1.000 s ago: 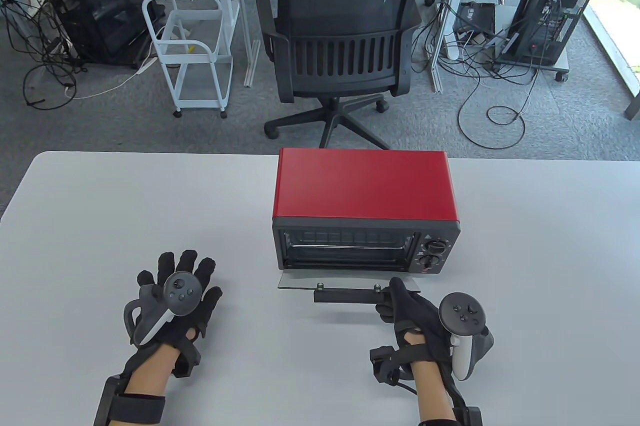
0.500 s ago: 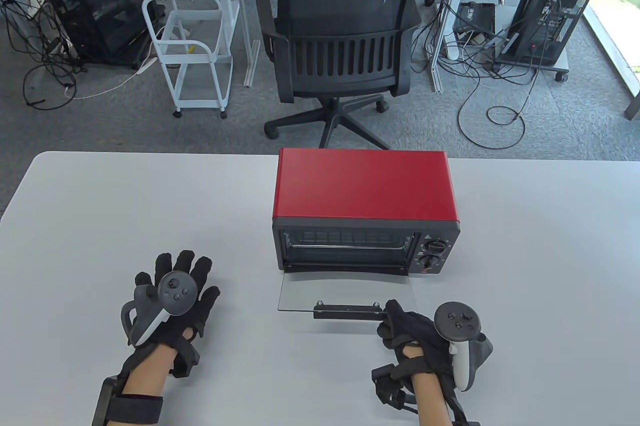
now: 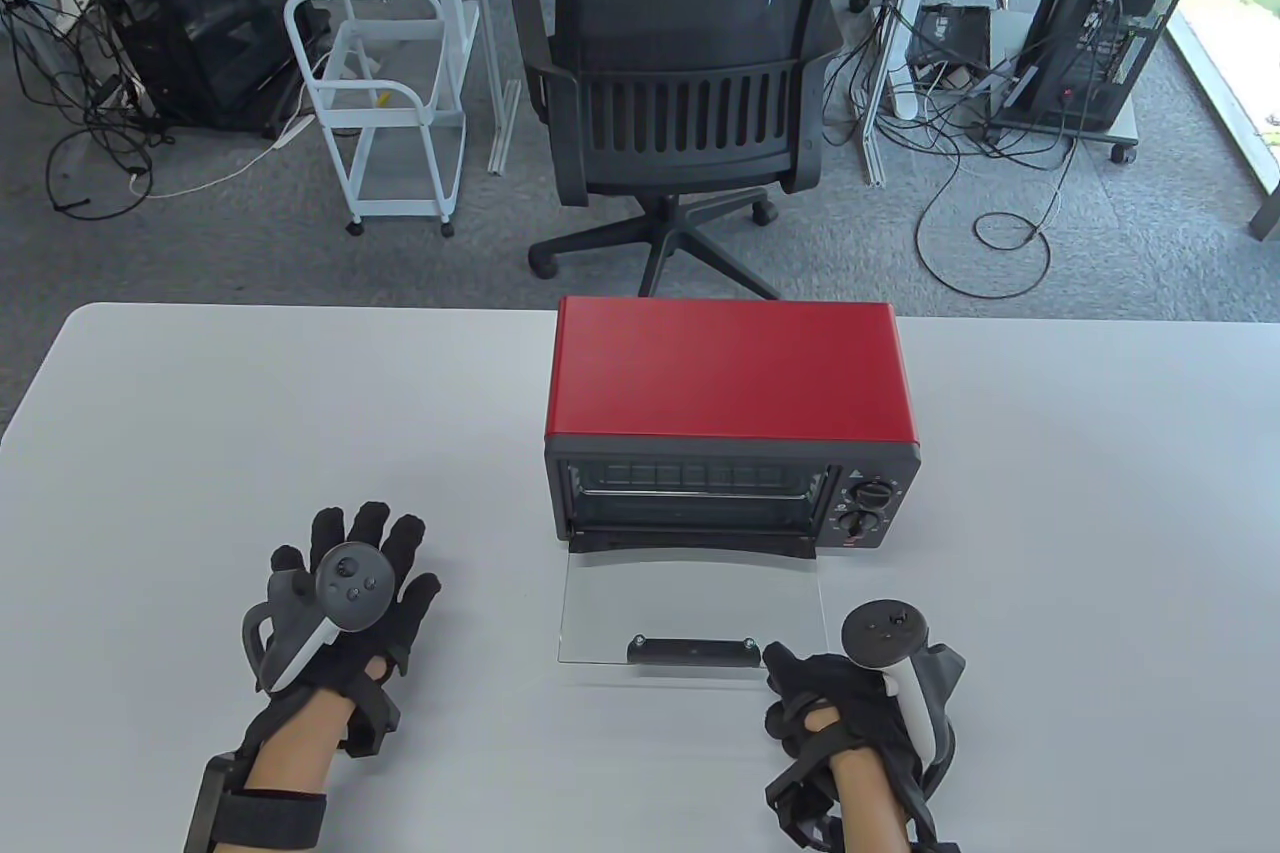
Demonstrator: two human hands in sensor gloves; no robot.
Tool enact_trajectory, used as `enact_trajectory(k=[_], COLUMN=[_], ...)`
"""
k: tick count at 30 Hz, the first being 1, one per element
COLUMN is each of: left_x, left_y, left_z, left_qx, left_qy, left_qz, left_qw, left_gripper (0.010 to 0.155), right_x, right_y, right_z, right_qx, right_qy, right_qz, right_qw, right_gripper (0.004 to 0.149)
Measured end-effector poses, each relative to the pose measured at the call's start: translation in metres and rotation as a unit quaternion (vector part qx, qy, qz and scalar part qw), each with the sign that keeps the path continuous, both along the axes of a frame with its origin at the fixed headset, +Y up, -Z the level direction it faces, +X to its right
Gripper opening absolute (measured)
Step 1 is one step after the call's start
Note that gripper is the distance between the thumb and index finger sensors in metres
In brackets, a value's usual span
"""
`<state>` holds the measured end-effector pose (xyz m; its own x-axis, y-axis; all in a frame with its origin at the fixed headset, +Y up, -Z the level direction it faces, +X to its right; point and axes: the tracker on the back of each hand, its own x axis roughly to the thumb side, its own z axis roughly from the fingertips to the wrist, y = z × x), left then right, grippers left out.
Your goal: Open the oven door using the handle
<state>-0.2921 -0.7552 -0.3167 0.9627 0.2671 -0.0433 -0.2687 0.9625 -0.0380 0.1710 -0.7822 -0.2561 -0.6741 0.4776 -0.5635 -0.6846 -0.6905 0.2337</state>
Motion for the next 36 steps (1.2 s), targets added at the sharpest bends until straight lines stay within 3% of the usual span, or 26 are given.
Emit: enact_trajectory(k=[14,21,26,29,33,36], left_x=[0.0,0.0,-0.001,-0.001,-0.001,-0.001], left_y=[0.0,0.0,0.0,-0.001,-0.001,-0.002], left_z=[0.0,0.0,0.0,-0.001,-0.001,-0.001], left_qx=[-0.004,-0.004,-0.006,-0.009,-0.009,-0.012], left_qy=[0.002,0.003,0.004,0.007,0.01,0.011], left_qz=[0.0,0.001,-0.001,-0.002,-0.003,-0.008], left_qw=[1.0,1.0,1.0,1.0,1.0,1.0], left_gripper=[0.068,0.068,0.068,0.068,0.068,0.068], right_x=[-0.01,-0.014,0.004,0.031,0.067,0.081], right_y=[-0.005,-0.002,0.016,0.039,0.074,0.088], right_z=[-0.014,-0.016,-0.017,-0.015,-0.012,-0.012], right_qx=[-0.048,-0.044,-0.073,-0.057,0.056,0.104], right_qy=[0.046,0.062,0.108,0.084,0.016,-0.003], right_qz=[0.081,0.115,0.143,0.159,0.214,0.255], right_qw=[0.995,0.99,0.981,0.982,0.975,0.961], right_gripper=[0.049,0.048,0.049,0.049,0.053,0.053])
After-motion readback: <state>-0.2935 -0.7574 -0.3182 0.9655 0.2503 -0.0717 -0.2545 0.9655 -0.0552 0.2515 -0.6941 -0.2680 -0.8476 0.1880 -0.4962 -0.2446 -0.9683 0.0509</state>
